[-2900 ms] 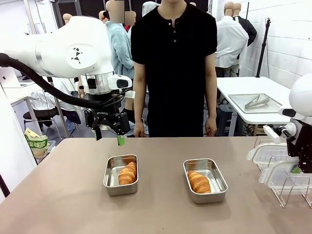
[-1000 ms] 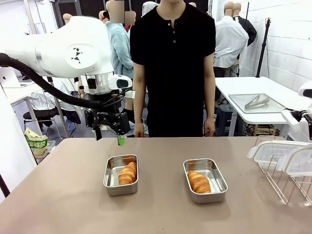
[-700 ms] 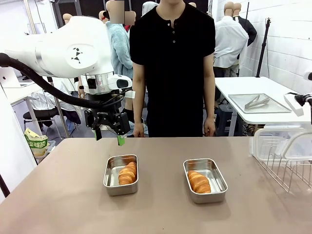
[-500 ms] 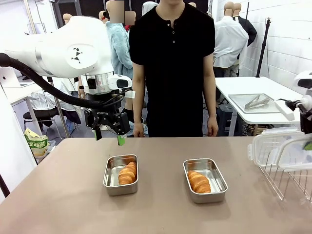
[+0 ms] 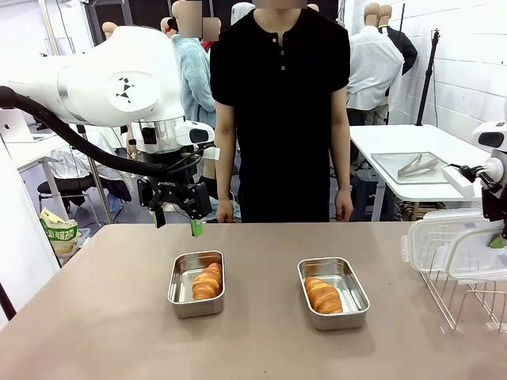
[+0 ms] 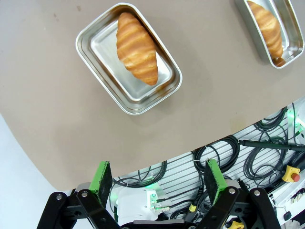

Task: Place the bread in airtight containers.
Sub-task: Pick up one Airtight Container lid and hand it to the human.

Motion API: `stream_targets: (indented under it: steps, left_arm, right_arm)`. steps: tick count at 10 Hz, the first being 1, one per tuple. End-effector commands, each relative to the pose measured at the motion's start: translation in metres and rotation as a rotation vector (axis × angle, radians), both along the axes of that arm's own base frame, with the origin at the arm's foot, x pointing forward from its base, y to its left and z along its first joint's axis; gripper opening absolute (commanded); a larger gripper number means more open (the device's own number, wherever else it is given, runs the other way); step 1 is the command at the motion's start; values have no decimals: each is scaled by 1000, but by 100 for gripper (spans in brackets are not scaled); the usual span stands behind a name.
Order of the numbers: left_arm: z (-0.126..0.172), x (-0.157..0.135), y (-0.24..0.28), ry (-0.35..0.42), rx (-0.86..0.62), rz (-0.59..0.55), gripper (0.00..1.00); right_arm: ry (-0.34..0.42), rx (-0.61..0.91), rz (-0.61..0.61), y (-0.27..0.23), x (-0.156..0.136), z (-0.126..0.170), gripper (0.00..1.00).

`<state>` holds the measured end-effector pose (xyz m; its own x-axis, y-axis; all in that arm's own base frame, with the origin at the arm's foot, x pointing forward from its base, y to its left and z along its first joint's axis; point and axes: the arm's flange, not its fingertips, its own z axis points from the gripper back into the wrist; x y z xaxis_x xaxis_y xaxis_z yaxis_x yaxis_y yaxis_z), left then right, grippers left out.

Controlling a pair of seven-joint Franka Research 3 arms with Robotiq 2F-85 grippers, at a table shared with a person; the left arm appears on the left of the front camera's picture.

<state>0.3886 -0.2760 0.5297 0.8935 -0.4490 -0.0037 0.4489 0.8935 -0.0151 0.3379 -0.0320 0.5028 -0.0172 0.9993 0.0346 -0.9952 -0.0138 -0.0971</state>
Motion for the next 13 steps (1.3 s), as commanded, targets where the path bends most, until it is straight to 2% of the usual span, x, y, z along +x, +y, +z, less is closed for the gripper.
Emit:
stream_targets:
  steps: [1, 4, 5, 7, 9, 10, 13]
  left_arm:
    - [2, 0, 1, -4, 7, 2, 100]
    - [2, 0, 1, -4, 7, 2, 100]
    - [2, 0, 1, -4, 7, 2, 100]
    - [2, 0, 1, -4, 7, 2, 100]
    - [2, 0, 1, -4, 7, 2, 100]
    - [2, 0, 1, -4, 7, 2, 100]
    - [2, 0, 1, -4, 7, 2, 100]
  right_arm:
    - [53, 66, 26, 0, 8, -2, 0]
    - [130, 46, 85, 6, 24, -8, 0]
    - [133, 48, 100, 8, 27, -10, 0]
    - [108, 54, 130, 12, 30, -13, 0]
    - [42, 12, 124, 15, 29, -10, 0]
    - [42, 20, 128, 16, 28, -9, 0]
    - [142, 65, 82, 5, 32, -10, 0]
